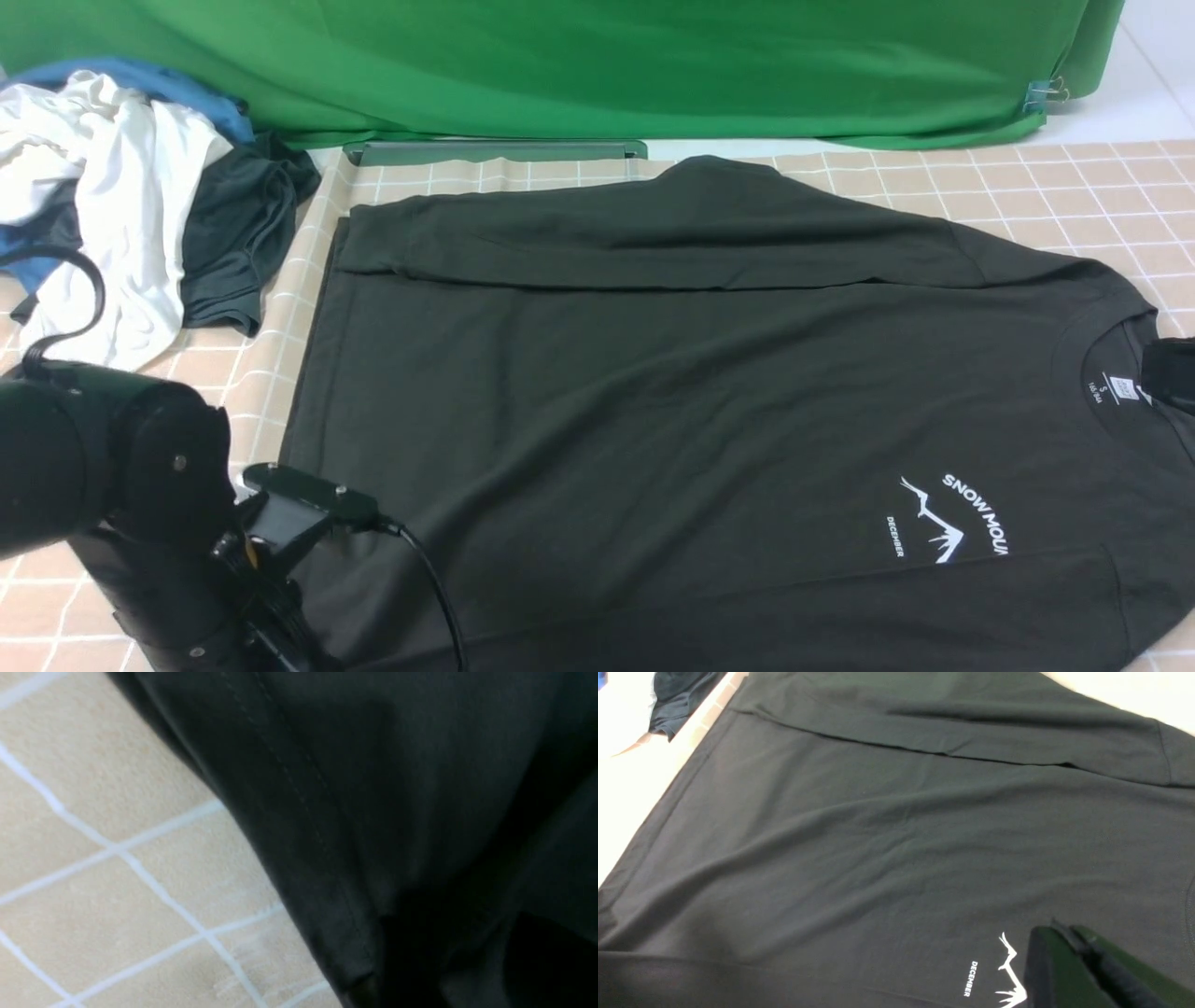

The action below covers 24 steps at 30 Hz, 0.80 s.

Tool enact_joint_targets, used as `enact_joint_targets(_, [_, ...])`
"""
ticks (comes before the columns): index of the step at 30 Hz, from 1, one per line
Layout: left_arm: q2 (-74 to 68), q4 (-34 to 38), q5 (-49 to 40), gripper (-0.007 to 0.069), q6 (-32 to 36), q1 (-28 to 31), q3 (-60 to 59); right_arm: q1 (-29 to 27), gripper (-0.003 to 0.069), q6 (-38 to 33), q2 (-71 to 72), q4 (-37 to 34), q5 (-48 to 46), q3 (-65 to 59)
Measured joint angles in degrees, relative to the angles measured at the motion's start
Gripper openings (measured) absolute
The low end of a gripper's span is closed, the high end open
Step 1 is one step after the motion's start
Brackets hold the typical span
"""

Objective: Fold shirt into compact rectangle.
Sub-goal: 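Grasp the left edge of the dark T-shirt lying flat on the table, then fold the left side of the black T-shirt inward over its body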

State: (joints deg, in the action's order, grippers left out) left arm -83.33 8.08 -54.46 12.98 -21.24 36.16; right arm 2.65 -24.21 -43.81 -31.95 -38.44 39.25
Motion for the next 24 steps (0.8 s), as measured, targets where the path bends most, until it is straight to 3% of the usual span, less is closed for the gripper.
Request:
enact_joint_targets(3, [0.0,0.6,-2.5,0.0119,0.8,0.0,0.8,0.0,0.0045,0.0,0.0,0.0,0.1,0.0])
enact_joint_targets(6, [0.0,1.3,-5.7,0.0034,1.0,0.0,2.5,0.0,0.0045,0.0,0.0,0.0,0.4,0.0])
enact_joint_targets(24, [4.1,1.5,-15.1,0.002,-2.9,-0.5,16.9,0.0,0.0045,0.0,0.0,0.0,0.4,0.0])
